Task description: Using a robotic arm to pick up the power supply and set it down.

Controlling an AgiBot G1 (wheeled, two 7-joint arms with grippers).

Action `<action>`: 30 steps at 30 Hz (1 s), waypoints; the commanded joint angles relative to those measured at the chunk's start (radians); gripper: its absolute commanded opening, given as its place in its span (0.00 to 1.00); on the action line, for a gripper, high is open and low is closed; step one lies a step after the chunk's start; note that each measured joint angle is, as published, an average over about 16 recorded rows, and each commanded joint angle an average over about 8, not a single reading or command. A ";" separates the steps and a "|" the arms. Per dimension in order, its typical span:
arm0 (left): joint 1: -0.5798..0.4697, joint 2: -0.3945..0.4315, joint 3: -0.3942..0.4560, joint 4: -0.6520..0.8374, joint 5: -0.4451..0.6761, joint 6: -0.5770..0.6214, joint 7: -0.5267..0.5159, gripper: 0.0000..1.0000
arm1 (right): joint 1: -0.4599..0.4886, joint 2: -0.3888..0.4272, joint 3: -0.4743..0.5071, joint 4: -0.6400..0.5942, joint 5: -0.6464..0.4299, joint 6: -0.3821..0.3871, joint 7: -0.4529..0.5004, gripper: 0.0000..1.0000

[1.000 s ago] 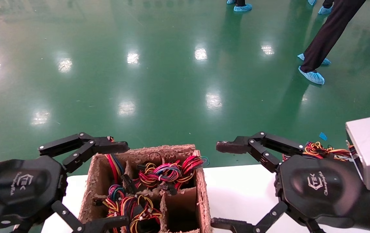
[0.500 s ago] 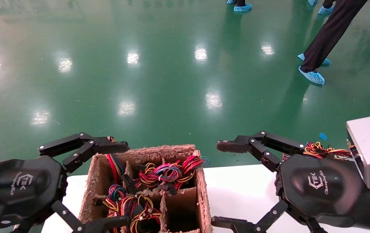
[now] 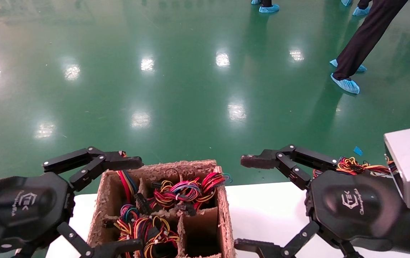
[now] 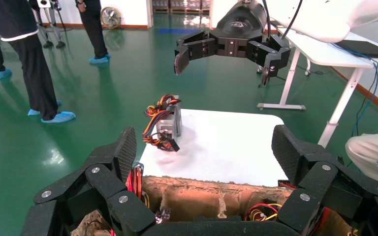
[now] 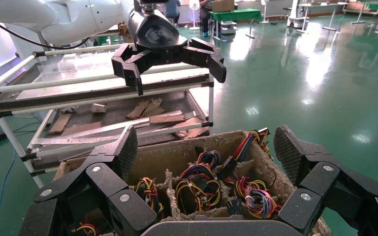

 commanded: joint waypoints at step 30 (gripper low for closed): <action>0.000 0.000 0.000 0.000 0.000 0.000 0.000 1.00 | 0.000 0.000 0.000 0.000 0.000 0.000 0.000 1.00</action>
